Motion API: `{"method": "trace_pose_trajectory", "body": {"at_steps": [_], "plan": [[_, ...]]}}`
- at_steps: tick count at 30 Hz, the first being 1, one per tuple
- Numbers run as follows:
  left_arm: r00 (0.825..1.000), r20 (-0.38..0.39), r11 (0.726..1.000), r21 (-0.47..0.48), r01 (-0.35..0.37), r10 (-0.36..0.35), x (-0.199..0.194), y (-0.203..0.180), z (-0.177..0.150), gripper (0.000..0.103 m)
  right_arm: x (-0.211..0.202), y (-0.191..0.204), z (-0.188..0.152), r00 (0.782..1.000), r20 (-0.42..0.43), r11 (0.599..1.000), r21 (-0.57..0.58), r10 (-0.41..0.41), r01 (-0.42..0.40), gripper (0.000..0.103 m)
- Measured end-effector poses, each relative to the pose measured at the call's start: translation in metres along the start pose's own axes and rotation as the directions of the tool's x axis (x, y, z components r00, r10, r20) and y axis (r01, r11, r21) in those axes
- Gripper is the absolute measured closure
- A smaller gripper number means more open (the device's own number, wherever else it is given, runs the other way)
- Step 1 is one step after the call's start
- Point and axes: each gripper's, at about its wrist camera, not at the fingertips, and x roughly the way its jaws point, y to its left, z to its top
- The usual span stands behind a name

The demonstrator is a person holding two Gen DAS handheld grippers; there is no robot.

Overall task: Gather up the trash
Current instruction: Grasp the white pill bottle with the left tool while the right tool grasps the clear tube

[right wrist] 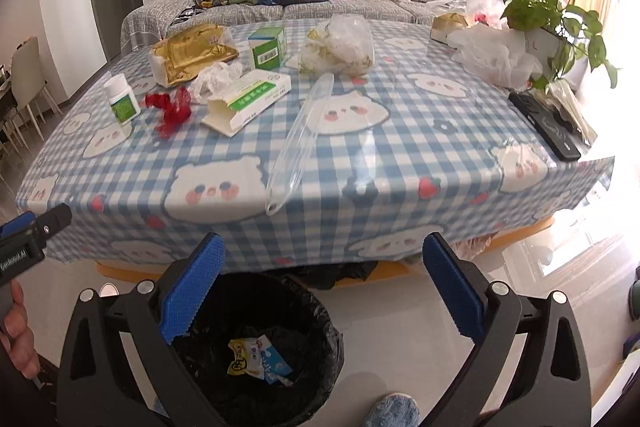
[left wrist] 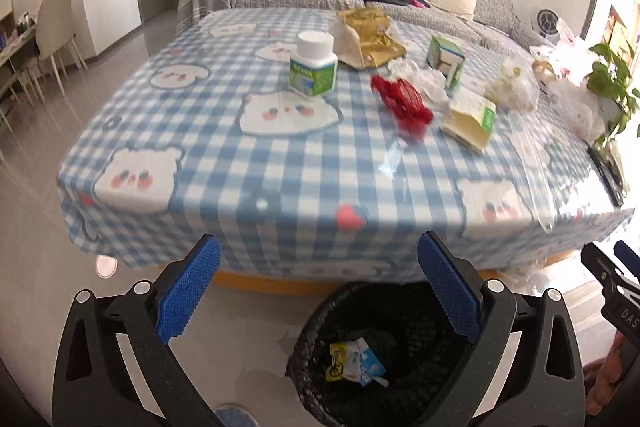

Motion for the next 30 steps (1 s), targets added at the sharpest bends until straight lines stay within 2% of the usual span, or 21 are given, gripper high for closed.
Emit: {"method": "trace_pose_trajectory", "body": {"at_steps": [8, 19, 30], "plan": [[1.0, -0.001, 1.0, -0.007, 0.003, -0.003, 0.022, 0.002, 0.028, 0.007, 0.028, -0.013, 0.03, 1.0, -0.018, 0.999, 0.032, 0.007, -0.007, 0.008], [0.999, 0.011, 0.999, 0.0, -0.047, 0.047, 0.058, 0.01, 0.071, 0.007, 0.073, -0.002, 0.062, 0.999, -0.039, 1.0, -0.01, -0.002, 0.002, 0.009], [0.998, -0.009, 0.998, -0.001, -0.059, 0.059, 0.099, 0.011, 0.104, 0.008, 0.102, 0.005, 0.073, 0.997, -0.071, 1.0, -0.019, 0.01, -0.012, 0.015]]}}
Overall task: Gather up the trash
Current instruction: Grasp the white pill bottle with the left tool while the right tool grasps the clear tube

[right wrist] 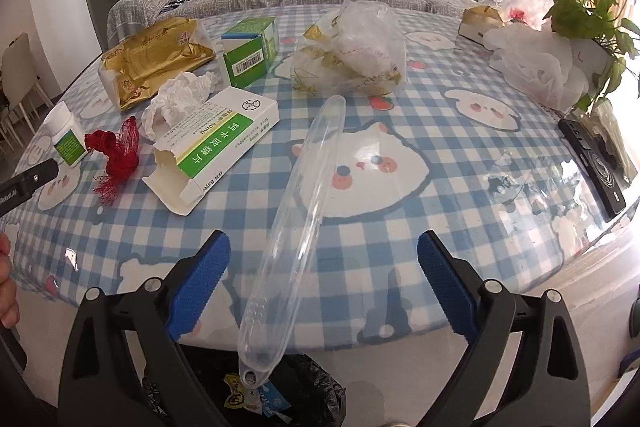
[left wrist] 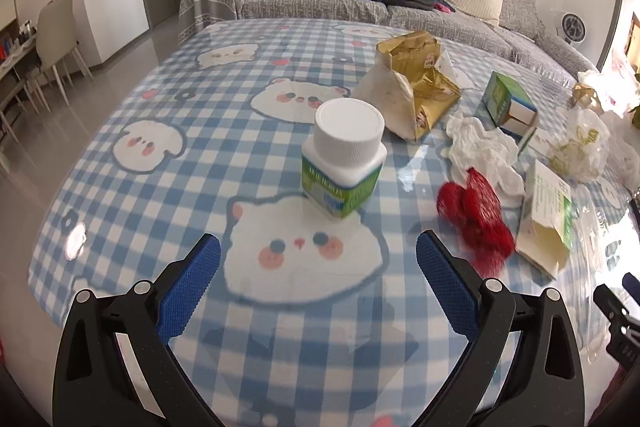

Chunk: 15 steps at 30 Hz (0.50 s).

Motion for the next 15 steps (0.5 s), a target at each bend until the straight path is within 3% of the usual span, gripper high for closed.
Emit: {"method": "trace_pose_trajectory", "body": {"at_steps": [11, 15], "plan": [[1.0, -0.016, 1.0, -0.014, -0.012, 0.011, 0.036, -0.001, 0.027, 0.014, 0.022, 0.001, 0.01, 0.999, -0.032, 1.0, 0.01, 0.013, -0.013, 0.023], [0.999, -0.034, 0.999, -0.041, 0.021, -0.022, 0.046, 0.0, 0.031, 0.022, 0.03, -0.002, 0.015, 0.999, -0.047, 1.0, 0.026, 0.016, -0.015, 0.029]]}}
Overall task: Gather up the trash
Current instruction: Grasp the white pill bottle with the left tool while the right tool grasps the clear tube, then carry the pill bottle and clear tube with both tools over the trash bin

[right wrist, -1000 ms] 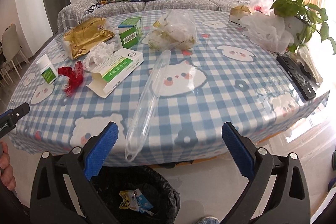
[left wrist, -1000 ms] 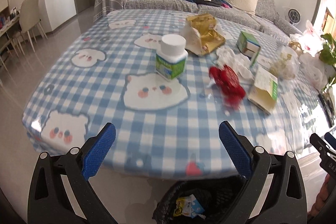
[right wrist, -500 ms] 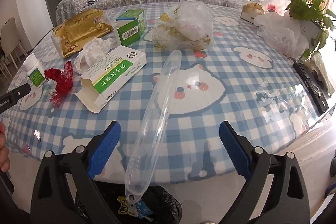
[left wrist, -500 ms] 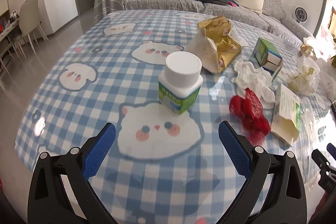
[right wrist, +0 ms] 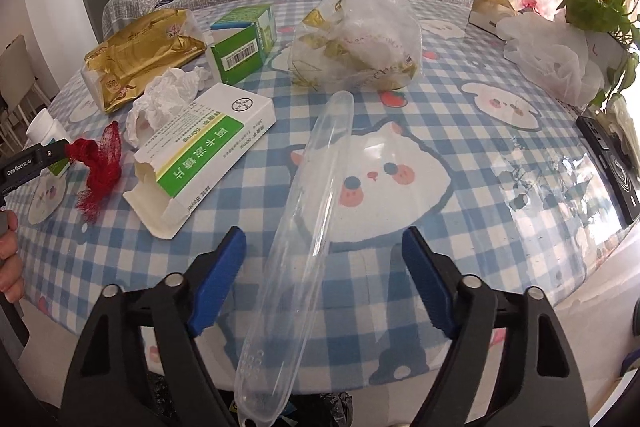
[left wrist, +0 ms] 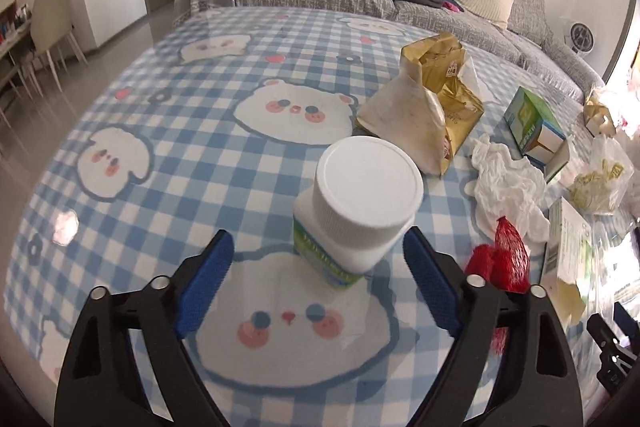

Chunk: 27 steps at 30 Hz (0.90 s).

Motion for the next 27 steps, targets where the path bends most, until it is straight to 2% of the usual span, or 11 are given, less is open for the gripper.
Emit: {"method": "trace_pose_trajectory", "body": {"at_steps": [3, 6, 8, 9, 10, 11, 27], "plan": [[1.0, 0.001, 1.0, 0.019, -0.006, 0.006, 0.005, -0.005, 0.003, 0.03, 0.003, -0.002, 0.004, 1.0, 0.003, 1.0, 0.005, -0.004, 0.004, 0.032], [1.0, -0.004, 0.999, 0.039, 0.001, -0.001, 0.009, -0.011, 0.005, 0.041, 0.004, -0.002, 0.008, 1.0, 0.007, 1.0, 0.007, -0.008, 0.008, 0.039], [1.0, -0.003, 0.999, 0.052, 0.004, -0.004, 0.011, -0.014, 0.007, 0.051, 0.004, -0.002, 0.01, 1.0, 0.011, 1.0, 0.006, -0.012, 0.012, 0.054], [1.0, -0.001, 0.998, 0.056, 0.004, -0.003, 0.012, -0.015, 0.008, 0.053, 0.004, -0.002, 0.011, 1.0, 0.015, 1.0, 0.005, -0.007, 0.006, 0.061], [1.0, 0.003, 0.998, 0.058, -0.002, 0.002, 0.012, -0.016, 0.008, 0.053, 0.004, -0.003, 0.012, 1.0, 0.015, 1.0, 0.004, -0.003, 0.003, 0.075], [1.0, 0.008, 0.998, 0.061, -0.007, 0.006, 0.013, -0.016, 0.008, 0.053, 0.004, -0.004, 0.013, 1.0, 0.012, 1.0, 0.004, -0.004, 0.003, 0.078], [1.0, 0.014, 0.997, 0.071, -0.021, 0.02, 0.008, -0.014, 0.003, 0.053, -0.001, -0.007, 0.012, 1.0, 0.023, 1.0, 0.006, -0.005, 0.005, 0.078]]}}
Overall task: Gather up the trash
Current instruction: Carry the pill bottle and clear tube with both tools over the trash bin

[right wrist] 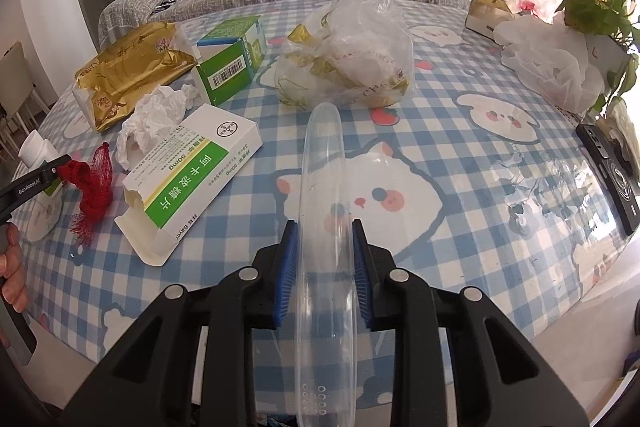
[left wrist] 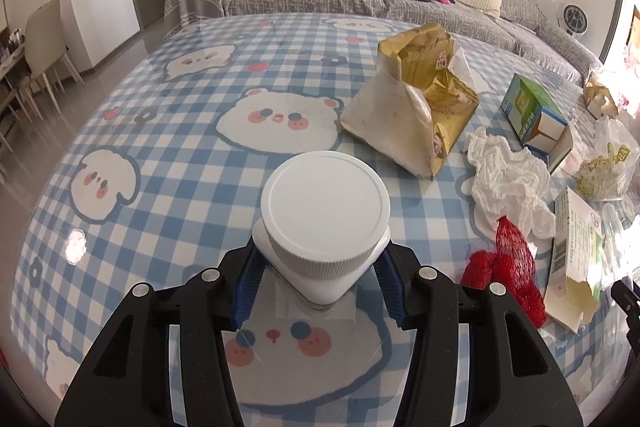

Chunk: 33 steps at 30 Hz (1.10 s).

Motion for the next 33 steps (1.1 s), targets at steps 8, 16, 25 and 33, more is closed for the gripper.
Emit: {"method": "trace_pose_trajectory", "body": {"at_steps": [8, 16, 25, 33], "plan": [[1.0, -0.002, 1.0, -0.007, 0.011, -0.011, -0.016, 0.0, -0.01, 0.053, -0.009, 0.001, -0.006, 1.0, 0.013, 1.0, 0.0, 0.012, -0.012, 0.078], [1.0, 0.008, 1.0, 0.003, 0.002, -0.002, -0.037, 0.0, -0.022, 0.053, -0.022, 0.003, -0.014, 0.999, 0.031, 1.0, -0.006, 0.028, -0.027, 0.078], [1.0, 0.027, 1.0, 0.028, 0.01, -0.01, -0.069, -0.001, -0.041, 0.053, -0.041, 0.005, -0.027, 0.998, 0.048, 0.999, -0.013, 0.045, -0.045, 0.078], [0.999, 0.03, 0.999, 0.032, 0.023, -0.024, -0.09, -0.001, -0.061, 0.053, -0.057, 0.007, -0.039, 0.996, 0.061, 0.998, -0.021, 0.061, -0.06, 0.078]]}}
